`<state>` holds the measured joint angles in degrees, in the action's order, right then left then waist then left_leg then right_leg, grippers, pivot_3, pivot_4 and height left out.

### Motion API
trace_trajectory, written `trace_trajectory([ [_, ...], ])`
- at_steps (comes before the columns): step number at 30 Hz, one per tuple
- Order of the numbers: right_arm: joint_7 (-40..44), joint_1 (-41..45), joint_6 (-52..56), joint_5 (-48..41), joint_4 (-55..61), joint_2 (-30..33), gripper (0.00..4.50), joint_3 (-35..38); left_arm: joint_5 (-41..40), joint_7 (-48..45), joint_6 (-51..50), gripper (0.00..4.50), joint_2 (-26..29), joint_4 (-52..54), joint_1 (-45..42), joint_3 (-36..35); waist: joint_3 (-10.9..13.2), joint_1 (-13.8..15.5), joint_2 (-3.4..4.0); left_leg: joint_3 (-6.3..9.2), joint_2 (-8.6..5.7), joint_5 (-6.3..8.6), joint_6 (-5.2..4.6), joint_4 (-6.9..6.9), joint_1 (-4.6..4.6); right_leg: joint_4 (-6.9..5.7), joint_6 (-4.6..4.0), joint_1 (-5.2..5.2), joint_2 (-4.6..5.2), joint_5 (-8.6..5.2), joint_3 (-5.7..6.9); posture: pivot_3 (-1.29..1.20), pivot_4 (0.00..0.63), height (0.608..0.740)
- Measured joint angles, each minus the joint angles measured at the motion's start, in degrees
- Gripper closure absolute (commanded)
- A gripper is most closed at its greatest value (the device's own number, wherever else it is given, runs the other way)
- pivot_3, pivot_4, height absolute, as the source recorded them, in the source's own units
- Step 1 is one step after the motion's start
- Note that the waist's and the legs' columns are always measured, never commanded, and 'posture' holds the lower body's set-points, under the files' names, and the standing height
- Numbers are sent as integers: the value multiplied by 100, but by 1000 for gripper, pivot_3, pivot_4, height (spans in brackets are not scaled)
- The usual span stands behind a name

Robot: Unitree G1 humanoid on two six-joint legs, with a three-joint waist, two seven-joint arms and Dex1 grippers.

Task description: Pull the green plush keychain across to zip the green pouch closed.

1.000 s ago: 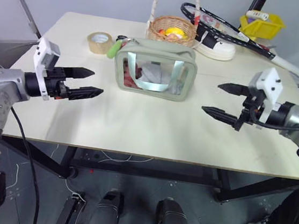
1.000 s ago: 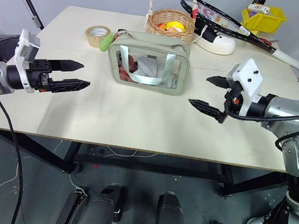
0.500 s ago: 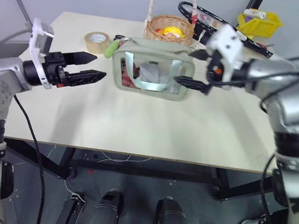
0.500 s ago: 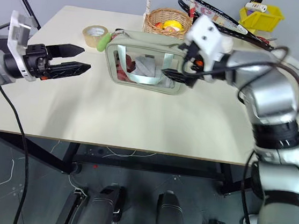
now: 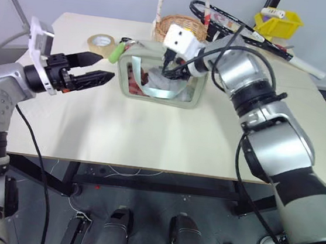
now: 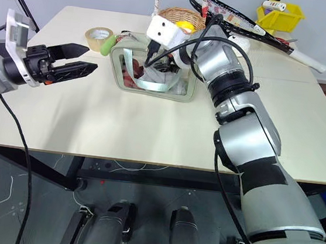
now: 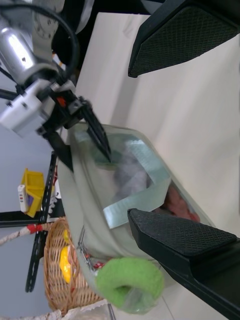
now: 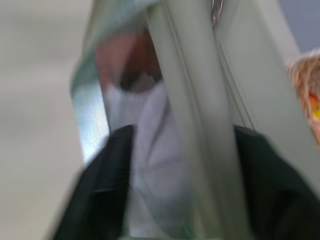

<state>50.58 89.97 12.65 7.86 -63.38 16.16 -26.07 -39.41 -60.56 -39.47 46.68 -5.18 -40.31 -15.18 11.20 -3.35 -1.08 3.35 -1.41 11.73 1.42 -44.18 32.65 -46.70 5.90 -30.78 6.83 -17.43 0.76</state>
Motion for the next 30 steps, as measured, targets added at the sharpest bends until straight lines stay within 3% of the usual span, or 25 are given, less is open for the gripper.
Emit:
trace_trajectory([
  [2, 6, 132, -100, 25, -217, -82, 4465, 141, 0, 48, 0, 0, 3, 49, 39, -10, 0, -42, 0, 0, -2, 0, 1, -1, 0, -23, 14, -8, 3, -8, -3, 0, 150, 644],
  [9, 1081, 176, -45, -44, 197, 312, 4465, 546, 1, 109, 3, 0, 20, 133, 88, -22, 3, -79, 3, 0, -3, 0, 1, 0, 9, -60, 23, -38, 4, -17, -5, 0, 150, 644],
  [12, 1880, -50, 129, -197, 1299, 744, 4465, 629, 4, 124, 7, 0, 9, 124, 70, -10, 2, -79, 3, 2, -2, 0, 1, 0, 15, -62, 30, -43, 4, -14, -4, 0, 150, 644],
  [16, 2545, -1067, 649, -378, 3386, 1357, 4465, 656, 18, 113, 44, 0, -7, 78, 4, 9, 0, -55, -1, 10, 3, 0, 1, -5, 12, -63, 30, -32, 4, -15, 1, 0, 150, 644],
  [20, 2567, -2164, 1357, -396, 4905, 1615, 4465, 568, 48, 85, 65, 0, -49, -15, -41, 72, 2, -66, 2, 7, 6, 0, 1, -7, 13, -65, 21, -33, 14, -20, -1, 0, 150, 644],
  [30, 2119, -2406, 3846, -653, 6957, 1784, 4465, 578, 195, -138, 158, 0, -88, -370, -326, 316, 2, -50, 2, 9, 9, 0, 1, -6, 13, -64, 10, -37, 18, -25, 1, 0, 150, 644],
])
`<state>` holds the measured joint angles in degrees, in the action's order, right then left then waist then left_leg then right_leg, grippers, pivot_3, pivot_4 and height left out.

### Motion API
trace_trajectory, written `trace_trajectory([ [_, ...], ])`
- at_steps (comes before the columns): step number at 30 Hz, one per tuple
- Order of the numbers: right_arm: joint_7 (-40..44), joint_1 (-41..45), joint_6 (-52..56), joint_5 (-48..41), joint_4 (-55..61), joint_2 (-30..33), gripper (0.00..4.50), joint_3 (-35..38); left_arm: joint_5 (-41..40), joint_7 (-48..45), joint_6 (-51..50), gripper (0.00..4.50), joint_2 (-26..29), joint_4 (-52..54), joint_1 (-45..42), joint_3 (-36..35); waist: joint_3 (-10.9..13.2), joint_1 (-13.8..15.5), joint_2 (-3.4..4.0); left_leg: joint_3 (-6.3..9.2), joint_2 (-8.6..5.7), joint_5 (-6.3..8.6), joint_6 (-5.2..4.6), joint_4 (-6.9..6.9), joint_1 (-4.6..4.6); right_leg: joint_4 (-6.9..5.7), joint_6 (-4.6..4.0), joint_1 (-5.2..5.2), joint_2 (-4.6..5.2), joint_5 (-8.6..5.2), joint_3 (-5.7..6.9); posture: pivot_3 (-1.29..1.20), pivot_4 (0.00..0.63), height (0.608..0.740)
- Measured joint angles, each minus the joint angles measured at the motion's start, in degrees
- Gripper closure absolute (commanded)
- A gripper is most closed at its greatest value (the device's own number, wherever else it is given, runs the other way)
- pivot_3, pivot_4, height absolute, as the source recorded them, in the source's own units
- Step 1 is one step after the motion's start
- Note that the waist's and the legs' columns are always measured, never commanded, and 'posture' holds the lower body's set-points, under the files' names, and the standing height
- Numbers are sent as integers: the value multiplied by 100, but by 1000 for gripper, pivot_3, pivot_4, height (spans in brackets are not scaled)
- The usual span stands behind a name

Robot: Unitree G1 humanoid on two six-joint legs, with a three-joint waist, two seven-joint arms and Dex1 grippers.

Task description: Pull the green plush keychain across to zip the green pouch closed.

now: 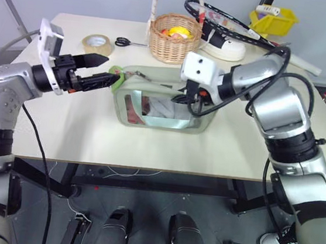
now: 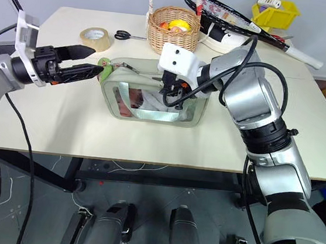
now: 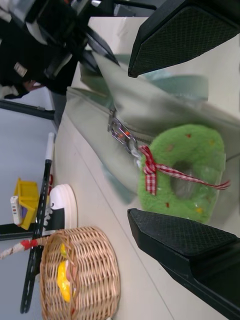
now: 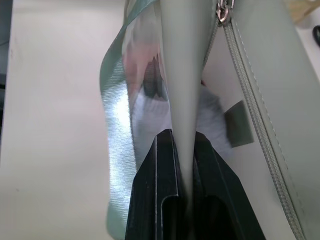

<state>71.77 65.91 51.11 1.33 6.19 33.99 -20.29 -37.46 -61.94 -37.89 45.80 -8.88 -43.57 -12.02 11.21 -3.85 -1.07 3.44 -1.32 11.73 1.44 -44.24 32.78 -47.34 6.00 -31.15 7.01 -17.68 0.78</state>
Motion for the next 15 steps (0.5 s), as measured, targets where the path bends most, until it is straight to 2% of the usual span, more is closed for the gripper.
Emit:
trace_trajectory([
  [12, -315, -187, 313, -382, 548, 275, 4465, -62, 170, -166, 107, 0, -31, -128, -111, 161, -1, 0, -1, 0, 0, 0, 0, 0, 0, 1, -3, 2, 6, -1, 1, 0, 150, 644],
  [13, -344, -205, 306, -389, 566, 293, 3762, -95, 180, -168, 109, 0, -31, -128, -113, 161, -1, -1, -1, -1, 0, 0, 0, 0, 0, 1, -3, 2, 6, -1, 0, 0, 150, 644],
  [14, -366, -214, 307, -392, 587, 307, 3496, -127, 181, -169, 109, 0, -31, -129, -112, 161, -1, -1, -1, 0, 0, 0, 0, 0, 0, 1, -3, 2, 6, -1, 0, 0, 150, 644],
  [15, -392, -216, 318, -404, 598, 313, 2969, -141, 185, -171, 109, 0, -31, -129, -113, 161, -1, 1, -1, 0, 0, 0, 0, 0, 0, 1, -3, 2, 6, -1, 1, 0, 150, 644],
])
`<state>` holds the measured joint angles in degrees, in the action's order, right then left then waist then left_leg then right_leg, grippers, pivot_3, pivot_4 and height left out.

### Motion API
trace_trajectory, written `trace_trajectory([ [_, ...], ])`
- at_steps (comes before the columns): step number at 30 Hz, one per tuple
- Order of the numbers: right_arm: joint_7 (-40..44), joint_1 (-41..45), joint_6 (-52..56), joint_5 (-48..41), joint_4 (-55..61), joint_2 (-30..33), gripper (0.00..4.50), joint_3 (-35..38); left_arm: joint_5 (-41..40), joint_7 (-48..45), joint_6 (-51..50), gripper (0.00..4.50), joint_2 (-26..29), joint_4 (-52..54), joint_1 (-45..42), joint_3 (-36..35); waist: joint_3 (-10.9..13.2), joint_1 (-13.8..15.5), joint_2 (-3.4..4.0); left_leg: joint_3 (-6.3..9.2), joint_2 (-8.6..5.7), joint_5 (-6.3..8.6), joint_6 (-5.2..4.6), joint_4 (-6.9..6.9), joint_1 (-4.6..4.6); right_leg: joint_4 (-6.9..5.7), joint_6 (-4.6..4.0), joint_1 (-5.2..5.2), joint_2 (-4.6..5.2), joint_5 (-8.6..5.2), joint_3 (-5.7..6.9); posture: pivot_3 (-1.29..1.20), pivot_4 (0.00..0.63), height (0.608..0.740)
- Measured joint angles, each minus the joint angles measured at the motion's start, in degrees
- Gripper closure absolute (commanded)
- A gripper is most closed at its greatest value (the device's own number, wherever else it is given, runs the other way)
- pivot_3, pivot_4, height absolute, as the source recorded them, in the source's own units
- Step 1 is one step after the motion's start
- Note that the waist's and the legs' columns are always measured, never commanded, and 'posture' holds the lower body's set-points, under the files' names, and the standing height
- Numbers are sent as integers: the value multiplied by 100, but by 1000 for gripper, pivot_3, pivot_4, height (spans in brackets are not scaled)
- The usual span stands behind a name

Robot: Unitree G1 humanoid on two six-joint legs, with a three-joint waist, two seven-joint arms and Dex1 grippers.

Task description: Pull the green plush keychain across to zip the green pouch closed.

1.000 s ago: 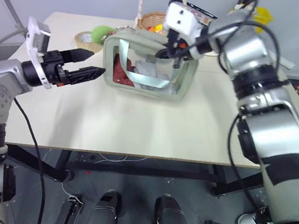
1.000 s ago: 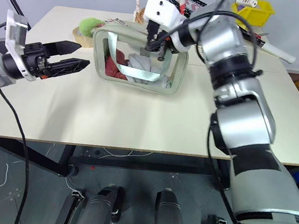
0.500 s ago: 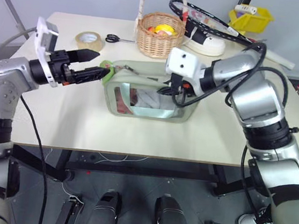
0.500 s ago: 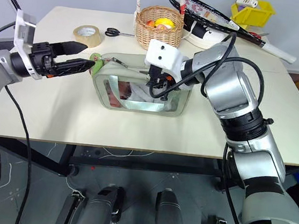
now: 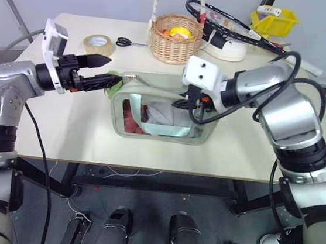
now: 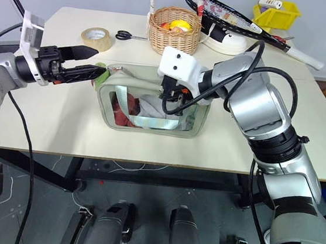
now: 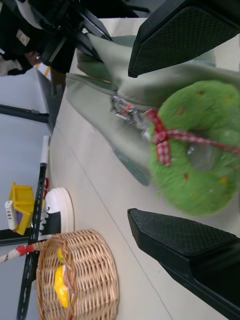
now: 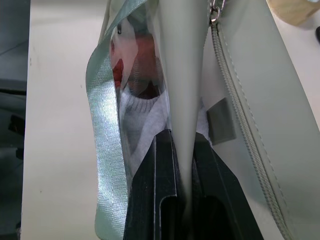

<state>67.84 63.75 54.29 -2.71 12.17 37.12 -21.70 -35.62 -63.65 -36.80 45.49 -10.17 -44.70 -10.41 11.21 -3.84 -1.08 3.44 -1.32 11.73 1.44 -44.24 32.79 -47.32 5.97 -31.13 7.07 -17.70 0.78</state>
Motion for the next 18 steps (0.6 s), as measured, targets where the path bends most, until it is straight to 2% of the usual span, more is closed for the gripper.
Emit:
trace_trajectory([
  [6, 88, 45, 447, -605, 225, 111, 15, 256, 1, -41, 0, 0, 2, 0, 0, 0, 0, 0, 0, 0, 0, 0, 0, 0, 0, 0, 0, 0, 3, 0, 0, 0, 150, 644],
  [11, 405, 399, 433, -1052, 233, 955, 15, 886, -4, -200, -41, 0, 184, -96, -19, -13, -1, 23, -2, 1, 0, 1, 0, 1, 1, 6, -5, 1, 7, -3, 4, 0, 150, 644],
  [14, 465, 88, 147, -1098, 245, 1314, 15, 900, -15, -460, -139, 0, 381, -93, -8, -11, -1, 20, -3, -2, 0, 1, 0, 2, 0, 9, -25, 2, 18, -14, 5, 0, 150, 644],
  [16, 456, -198, 4, -1095, 218, 1388, 532, 832, -12, -624, -162, 0, 525, -93, 44, -9, 0, -3, 0, -4, 0, 1, 0, 4, 1, 9, -25, -1, 24, -14, 5, 0, 150, 644],
  [18, 407, -425, -237, -1059, 210, 1407, 1353, 773, 21, -848, -128, 0, 660, -93, 176, 49, -1, -16, 0, -4, 1, 1, 0, 7, 1, 8, -26, -4, 25, -14, 4, 0, 150, 644],
])
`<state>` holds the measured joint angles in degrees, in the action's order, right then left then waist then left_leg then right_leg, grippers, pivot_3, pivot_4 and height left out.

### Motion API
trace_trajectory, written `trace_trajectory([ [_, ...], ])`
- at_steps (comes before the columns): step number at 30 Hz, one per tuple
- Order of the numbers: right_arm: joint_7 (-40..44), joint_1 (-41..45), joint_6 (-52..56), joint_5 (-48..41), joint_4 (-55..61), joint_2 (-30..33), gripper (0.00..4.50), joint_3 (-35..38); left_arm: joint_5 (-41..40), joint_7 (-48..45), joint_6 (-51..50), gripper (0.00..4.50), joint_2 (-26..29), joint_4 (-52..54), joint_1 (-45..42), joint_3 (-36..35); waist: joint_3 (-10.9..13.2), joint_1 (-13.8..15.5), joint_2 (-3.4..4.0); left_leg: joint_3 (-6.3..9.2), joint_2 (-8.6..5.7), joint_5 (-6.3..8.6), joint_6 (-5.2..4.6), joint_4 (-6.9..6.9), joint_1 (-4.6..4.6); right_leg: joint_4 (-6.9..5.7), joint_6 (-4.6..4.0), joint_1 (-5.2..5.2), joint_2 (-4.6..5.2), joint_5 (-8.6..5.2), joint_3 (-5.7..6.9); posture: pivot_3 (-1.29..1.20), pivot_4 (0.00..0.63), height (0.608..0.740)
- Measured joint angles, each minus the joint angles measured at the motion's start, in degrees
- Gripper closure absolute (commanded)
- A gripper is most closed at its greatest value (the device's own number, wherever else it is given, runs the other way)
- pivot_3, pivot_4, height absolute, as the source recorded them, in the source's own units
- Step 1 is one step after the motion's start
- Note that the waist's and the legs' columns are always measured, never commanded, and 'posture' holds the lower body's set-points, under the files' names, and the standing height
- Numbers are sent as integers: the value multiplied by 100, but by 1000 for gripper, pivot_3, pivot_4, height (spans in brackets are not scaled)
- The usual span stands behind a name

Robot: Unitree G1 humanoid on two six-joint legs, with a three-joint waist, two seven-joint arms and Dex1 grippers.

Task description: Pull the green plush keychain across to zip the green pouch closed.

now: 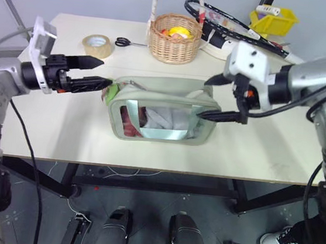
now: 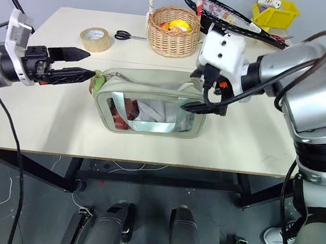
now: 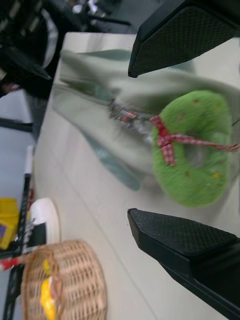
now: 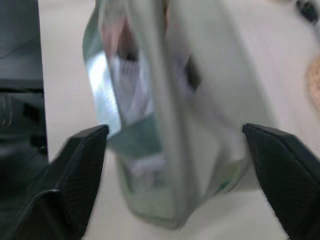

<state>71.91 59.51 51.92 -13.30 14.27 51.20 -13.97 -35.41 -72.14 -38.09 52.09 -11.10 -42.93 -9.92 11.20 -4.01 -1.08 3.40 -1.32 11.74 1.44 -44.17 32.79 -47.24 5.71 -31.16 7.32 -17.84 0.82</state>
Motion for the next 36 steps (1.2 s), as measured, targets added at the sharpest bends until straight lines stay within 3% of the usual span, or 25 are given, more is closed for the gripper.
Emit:
trace_trajectory([
  [6, -208, -255, -221, 94, -161, -31, 4457, -137, 253, -460, 158, 0, 132, -233, 170, 270, 0, 34, 0, 2, 0, 0, 0, -4, 5, 0, -1, -1, 8, -1, 1, 0, 150, 644],
  [12, -320, -254, -97, 66, -146, -71, 4457, -133, 771, -293, 647, 0, -284, -1118, -111, 526, 0, 99, -1, 2, 0, 0, 0, -10, 14, 0, -1, -1, 12, -1, 10, 0, 150, 644],
  [21, -461, -261, 128, -73, -15, -66, 4457, -127, 877, -117, 832, 0, -768, -2451, -913, 444, 0, 142, -1, 0, -1, -1, -1, -15, 19, -1, 1, -3, 10, 0, 12, 0, 150, 644],
  [24, -510, -269, 163, -114, 20, -56, 4500, -126, 875, -166, 833, 823, -828, -2754, -1051, 419, 0, 143, -1, -1, -2, -1, -1, -19, 25, -1, 2, -3, 10, 0, 15, 0, 150, 644],
  [31, -596, -349, 238, -169, 140, -4, 4500, -95, 864, -265, 828, 4451, -1010, -3002, -1215, 258, 0, 147, -1, -1, -2, -1, -1, -24, 27, -1, 2, -1, 10, 0, 20, 0, 150, 644],
  [36, -633, -360, 268, -237, 150, 20, 4500, -94, 860, -359, 726, 4451, -1030, -3031, -1233, 225, 0, 146, -1, 0, -2, -1, -1, -25, 28, -1, 2, -1, 10, 1, 22, 0, 150, 644],
])
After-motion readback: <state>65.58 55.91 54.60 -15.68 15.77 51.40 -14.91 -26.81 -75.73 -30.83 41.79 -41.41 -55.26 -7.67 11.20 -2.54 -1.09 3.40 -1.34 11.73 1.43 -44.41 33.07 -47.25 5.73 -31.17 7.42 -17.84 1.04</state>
